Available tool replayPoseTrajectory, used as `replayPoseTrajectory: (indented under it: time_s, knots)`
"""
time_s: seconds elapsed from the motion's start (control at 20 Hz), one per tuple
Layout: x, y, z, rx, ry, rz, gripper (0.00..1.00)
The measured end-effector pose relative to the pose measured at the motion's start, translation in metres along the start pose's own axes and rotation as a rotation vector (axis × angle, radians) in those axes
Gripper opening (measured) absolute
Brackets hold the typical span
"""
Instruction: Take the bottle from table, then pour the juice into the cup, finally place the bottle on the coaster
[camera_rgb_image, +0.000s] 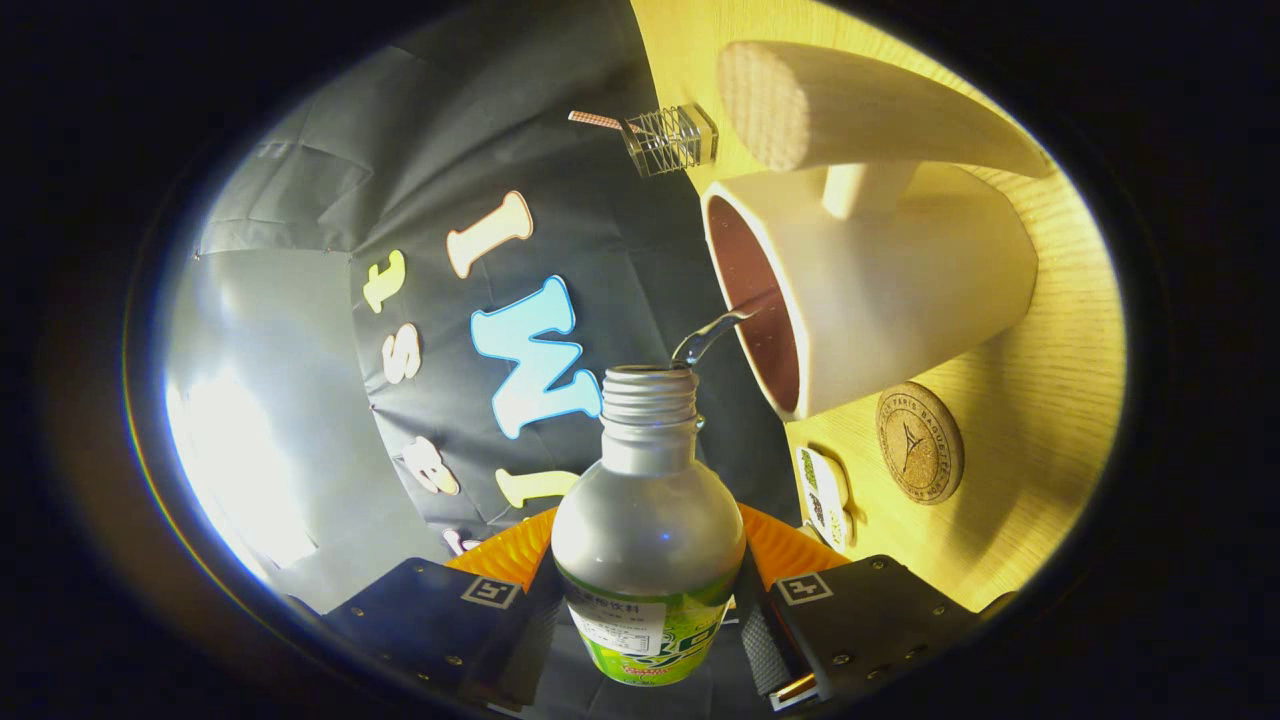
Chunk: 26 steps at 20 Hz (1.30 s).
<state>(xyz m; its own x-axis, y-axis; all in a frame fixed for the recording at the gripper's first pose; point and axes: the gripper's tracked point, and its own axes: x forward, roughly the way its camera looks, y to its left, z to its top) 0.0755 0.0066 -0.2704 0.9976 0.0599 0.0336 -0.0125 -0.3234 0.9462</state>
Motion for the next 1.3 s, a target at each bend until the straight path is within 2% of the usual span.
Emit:
replayPoseTrajectory:
  time_s: [1.3]
  knots:
    - [-0.008, 0.021, 0.005, 0.165, -0.057, 0.029, 0.77]
